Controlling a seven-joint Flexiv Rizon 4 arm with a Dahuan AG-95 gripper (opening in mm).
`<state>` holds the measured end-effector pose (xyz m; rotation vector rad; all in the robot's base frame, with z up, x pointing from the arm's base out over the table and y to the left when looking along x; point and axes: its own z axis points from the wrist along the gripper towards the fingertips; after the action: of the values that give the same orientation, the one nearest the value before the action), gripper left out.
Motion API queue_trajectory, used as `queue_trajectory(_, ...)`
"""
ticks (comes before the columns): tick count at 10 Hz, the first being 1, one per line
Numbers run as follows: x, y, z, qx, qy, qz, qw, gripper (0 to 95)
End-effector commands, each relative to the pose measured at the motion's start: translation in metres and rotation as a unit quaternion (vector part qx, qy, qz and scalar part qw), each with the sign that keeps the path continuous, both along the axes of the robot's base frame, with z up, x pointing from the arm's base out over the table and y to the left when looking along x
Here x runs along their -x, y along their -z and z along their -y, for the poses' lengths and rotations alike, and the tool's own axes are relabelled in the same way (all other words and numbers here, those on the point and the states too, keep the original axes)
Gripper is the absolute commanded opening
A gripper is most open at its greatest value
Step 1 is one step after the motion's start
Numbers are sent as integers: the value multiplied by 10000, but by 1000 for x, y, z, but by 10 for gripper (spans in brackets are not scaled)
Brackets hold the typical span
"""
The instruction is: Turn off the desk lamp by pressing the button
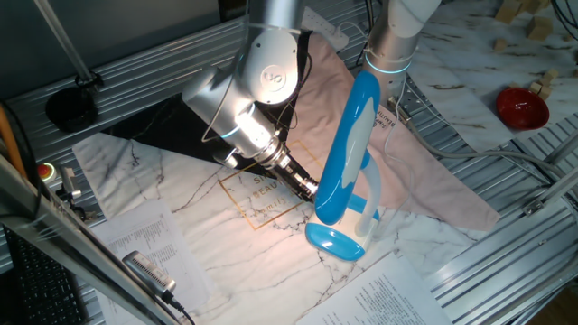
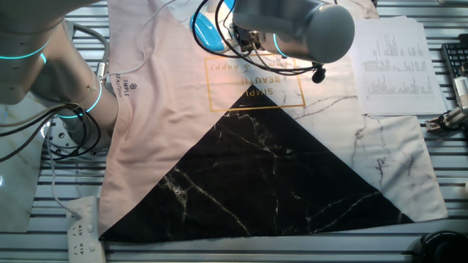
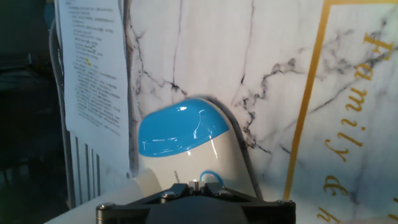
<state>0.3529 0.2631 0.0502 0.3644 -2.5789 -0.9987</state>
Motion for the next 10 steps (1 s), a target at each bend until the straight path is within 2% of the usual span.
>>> queue_trajectory(1,1,2,0,38,3,-22,10000,0)
queue_trajectory(5,0,18,2,34,-40,21,10000,0)
queue_trajectory(6,0,19,2,4,-30,6,10000,0)
queue_trajectory(7,0,19,2,-107,-19,-33,9999,0)
queue_trajectory(8,1,15,2,-134,-19,-16,9999,0)
queue_trajectory(10,1,-4,-3,-41,56,-85,9999,0)
